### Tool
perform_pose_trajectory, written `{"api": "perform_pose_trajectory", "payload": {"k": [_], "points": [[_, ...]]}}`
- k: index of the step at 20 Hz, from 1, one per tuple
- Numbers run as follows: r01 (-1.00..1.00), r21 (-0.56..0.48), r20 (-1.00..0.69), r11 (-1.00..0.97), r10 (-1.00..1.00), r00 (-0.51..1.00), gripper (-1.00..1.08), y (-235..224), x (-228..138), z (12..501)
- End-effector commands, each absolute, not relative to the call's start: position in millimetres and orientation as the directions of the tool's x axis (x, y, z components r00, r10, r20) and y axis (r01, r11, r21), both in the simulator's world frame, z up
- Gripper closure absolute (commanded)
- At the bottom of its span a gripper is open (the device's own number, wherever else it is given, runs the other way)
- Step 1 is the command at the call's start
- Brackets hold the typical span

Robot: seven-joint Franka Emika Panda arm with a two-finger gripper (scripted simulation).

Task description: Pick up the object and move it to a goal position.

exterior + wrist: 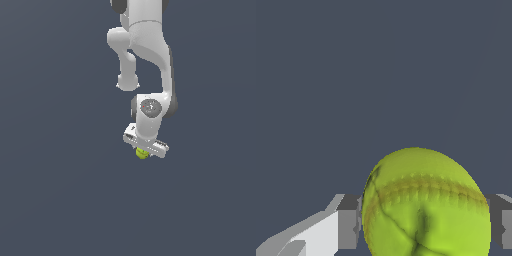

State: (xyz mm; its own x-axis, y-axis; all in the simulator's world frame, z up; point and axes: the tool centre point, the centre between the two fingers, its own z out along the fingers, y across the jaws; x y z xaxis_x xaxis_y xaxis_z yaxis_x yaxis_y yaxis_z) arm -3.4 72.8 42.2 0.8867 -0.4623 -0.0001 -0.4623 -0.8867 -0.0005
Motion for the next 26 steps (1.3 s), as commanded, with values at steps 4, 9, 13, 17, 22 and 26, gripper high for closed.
{"api": "perform_pose_trajectory", "payload": {"k": [4,9,13,17,22,26], "points": [[-0.463,0.0,0.0,-0.886,-0.463,0.886,1.08,72.1,-3.2,41.4],[-0.462,-0.001,0.0,-0.887,-0.462,0.887,1.08,71.8,-2.3,44.9],[-0.462,-0.001,0.0,-0.887,-0.462,0.887,1.08,67.4,1.9,57.1],[-0.462,-0.001,0.0,-0.887,-0.462,0.887,1.08,59.7,9.4,78.5],[-0.463,0.0,0.0,-0.886,-0.463,0.886,1.08,45.4,23.2,116.9],[-0.463,0.0,0.0,-0.886,-0.463,0.886,1.08,32.1,36.9,153.8]]}}
